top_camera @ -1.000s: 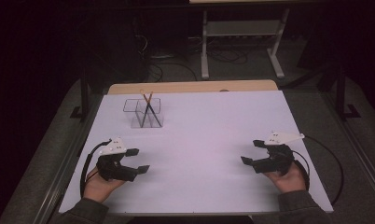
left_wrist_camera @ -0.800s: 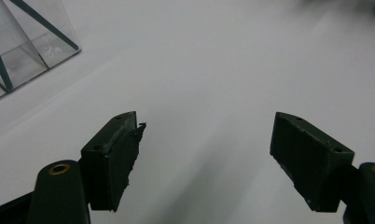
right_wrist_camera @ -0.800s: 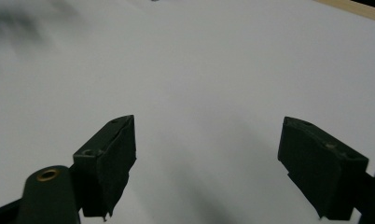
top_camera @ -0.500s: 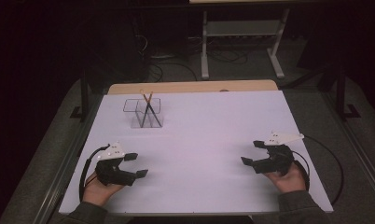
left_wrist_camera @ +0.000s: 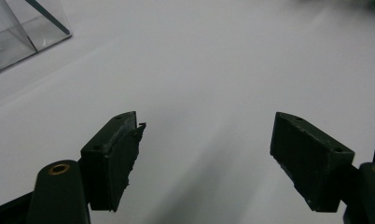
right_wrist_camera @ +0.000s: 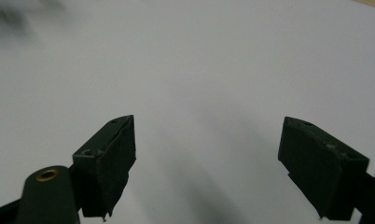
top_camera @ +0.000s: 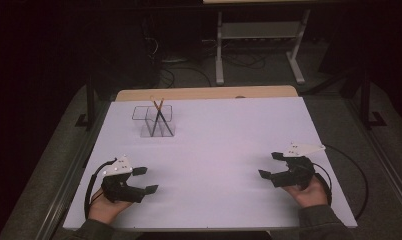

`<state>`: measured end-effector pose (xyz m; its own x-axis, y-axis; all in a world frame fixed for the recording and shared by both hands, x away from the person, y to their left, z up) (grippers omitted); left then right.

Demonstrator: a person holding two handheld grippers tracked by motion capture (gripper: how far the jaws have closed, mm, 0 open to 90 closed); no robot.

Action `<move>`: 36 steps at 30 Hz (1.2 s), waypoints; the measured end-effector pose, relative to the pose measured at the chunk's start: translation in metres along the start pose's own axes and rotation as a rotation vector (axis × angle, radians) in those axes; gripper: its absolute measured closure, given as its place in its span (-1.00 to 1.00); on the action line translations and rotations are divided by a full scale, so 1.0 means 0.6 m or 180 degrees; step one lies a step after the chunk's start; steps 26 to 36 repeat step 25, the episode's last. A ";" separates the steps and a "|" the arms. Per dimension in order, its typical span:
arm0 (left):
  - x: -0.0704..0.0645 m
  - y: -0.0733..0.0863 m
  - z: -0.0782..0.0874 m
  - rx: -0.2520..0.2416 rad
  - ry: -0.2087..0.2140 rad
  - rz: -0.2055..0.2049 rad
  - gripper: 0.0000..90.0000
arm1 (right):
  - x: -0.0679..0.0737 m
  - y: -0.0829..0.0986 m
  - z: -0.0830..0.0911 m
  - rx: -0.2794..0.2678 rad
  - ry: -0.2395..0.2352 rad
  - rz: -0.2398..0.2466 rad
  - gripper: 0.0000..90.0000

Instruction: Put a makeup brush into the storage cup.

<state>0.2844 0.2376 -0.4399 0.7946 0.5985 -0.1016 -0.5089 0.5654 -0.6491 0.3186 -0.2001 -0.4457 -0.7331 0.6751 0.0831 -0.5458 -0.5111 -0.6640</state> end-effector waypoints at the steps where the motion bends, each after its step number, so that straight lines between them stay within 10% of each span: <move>1: 0.000 0.001 0.001 -0.0001 -0.0003 -0.0005 -0.49 | 0.000 0.000 0.000 -0.0001 -0.0001 0.0000 -0.60; 36: -0.009 0.010 0.004 -0.0026 -0.0007 -0.0070 -0.50 | 0.005 0.006 0.000 -0.0027 -0.0048 0.0011 -0.60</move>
Point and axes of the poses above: each handheld gripper's, and its own axes: z roughly backward along the jaws, y roughly out of its underside, x roughly to its left, the point moved 5 cm from there along -z, roughly forward along the jaws, and after that the axes turned 12 degrees about x, right-handed, at the moved point
